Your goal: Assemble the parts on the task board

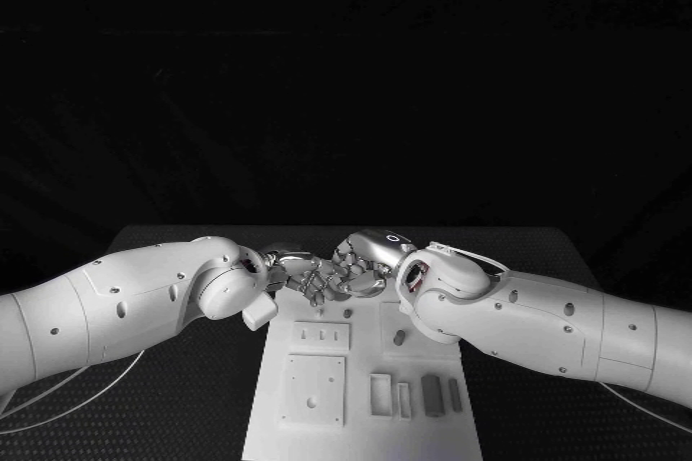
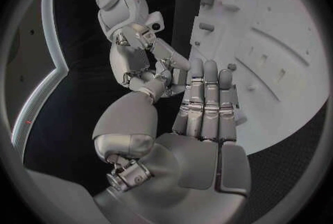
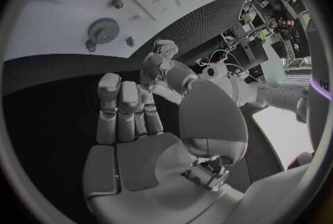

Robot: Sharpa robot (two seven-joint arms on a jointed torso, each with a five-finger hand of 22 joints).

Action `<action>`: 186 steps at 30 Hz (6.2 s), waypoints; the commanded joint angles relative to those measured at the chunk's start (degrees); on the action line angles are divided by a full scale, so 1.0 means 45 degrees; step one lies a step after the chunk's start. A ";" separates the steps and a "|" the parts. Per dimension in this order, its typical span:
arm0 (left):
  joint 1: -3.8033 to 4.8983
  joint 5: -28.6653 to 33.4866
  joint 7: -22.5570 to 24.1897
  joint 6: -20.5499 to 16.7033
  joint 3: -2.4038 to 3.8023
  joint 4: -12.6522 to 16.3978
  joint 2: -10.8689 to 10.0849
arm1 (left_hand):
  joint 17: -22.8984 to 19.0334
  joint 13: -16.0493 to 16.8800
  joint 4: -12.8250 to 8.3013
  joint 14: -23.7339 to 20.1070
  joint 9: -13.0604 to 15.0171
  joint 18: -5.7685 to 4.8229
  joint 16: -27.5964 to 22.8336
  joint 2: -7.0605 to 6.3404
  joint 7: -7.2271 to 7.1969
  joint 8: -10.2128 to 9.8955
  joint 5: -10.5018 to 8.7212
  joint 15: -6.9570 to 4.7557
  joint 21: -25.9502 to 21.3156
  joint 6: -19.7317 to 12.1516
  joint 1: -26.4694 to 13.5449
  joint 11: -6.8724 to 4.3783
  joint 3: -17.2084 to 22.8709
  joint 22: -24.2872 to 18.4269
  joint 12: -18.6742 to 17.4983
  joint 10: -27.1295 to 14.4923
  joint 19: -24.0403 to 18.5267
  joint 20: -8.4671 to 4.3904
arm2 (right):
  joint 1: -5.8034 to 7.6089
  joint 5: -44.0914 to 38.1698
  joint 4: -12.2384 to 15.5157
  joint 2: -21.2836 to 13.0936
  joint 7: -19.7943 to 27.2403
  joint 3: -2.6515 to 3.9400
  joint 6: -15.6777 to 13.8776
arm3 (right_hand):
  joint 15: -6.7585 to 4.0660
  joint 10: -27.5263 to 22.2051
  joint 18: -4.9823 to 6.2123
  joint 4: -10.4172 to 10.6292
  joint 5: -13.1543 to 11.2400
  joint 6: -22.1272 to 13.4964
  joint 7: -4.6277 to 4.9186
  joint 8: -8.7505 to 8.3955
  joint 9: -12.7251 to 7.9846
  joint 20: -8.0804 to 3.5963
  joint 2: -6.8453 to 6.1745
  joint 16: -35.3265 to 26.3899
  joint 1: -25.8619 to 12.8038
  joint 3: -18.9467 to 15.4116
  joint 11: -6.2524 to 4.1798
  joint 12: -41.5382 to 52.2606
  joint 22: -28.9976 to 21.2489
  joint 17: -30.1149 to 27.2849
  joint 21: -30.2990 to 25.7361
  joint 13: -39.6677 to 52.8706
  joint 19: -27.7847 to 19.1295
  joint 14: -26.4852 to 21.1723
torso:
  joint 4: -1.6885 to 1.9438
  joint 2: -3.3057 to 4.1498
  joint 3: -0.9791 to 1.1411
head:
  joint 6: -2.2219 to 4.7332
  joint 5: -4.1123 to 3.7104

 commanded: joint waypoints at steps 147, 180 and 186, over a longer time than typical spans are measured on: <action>-0.0812 -0.9981 -0.2872 -0.1126 -0.0456 0.0942 0.0342 | 0.1542 0.7231 -0.1468 0.2427 0.2803 0.0108 0.7576 0.0738 -0.1537 0.0522 0.3929 -0.2900 0.5077 0.2858 -0.0656 -0.1954 0.1686 0.0177 0.9787 0.0955 0.2270 -0.2451 | 0.0172 0.7553 -0.3846 -0.1124 0.2817 0.0695 -0.1198 | 0.2941 -0.1327 0.0326 0.0715 0.2259 -0.3091 0.1685 0.0091 -0.0708 0.3256 -0.0881 -1.0211 -0.0855 -0.1774 0.2126 -0.9192 -0.3810 -0.7247 -0.8653 -1.1177 -0.6078 -0.3995 | 0.0017 -0.0002 0.0006 | -0.1008 0.0072; -0.1018 -1.1011 -0.2993 -0.1014 -0.0456 0.1129 0.0379 | 0.1305 0.6954 -0.1305 0.2468 0.2847 0.0086 0.7954 0.1023 -0.1623 0.0448 0.3991 -0.2776 0.5126 0.3201 -0.1073 -0.2037 0.1708 0.0259 0.9991 0.1039 0.2277 -0.2452 | 0.0168 0.7592 -0.3746 -0.1140 0.2800 0.0694 -0.1250 | 0.3041 -0.1172 0.0352 0.0696 0.2403 -0.3140 0.1726 0.0119 -0.0850 0.3373 -0.0922 -1.0464 -0.0798 -0.1930 0.2174 -0.9535 -0.3833 -0.7511 -0.8941 -1.1774 -0.6264 -0.4102 | 0.0010 -0.0002 0.0017 | -0.1046 0.0112; -0.1055 -1.1036 -0.2993 -0.0824 -0.0456 0.1162 0.0409 | 0.1222 0.6854 -0.1363 0.2460 0.2867 0.0086 0.8101 0.1196 -0.1645 0.0422 0.4182 -0.2749 0.5153 0.3282 -0.1306 -0.2058 0.1770 0.0296 1.0105 0.1041 0.2259 -0.2456 | 0.0167 0.7570 -0.3722 -0.1155 0.2798 0.0694 -0.1241 | 0.3057 -0.1157 0.0350 0.0705 0.2466 -0.3143 0.1728 0.0124 -0.0867 0.3386 -0.0926 -1.0489 -0.0793 -0.1942 0.2177 -0.9554 -0.3829 -0.7534 -0.8974 -1.1830 -0.6296 -0.4129 | 0.0025 -0.0007 0.0004 | -0.1074 0.0092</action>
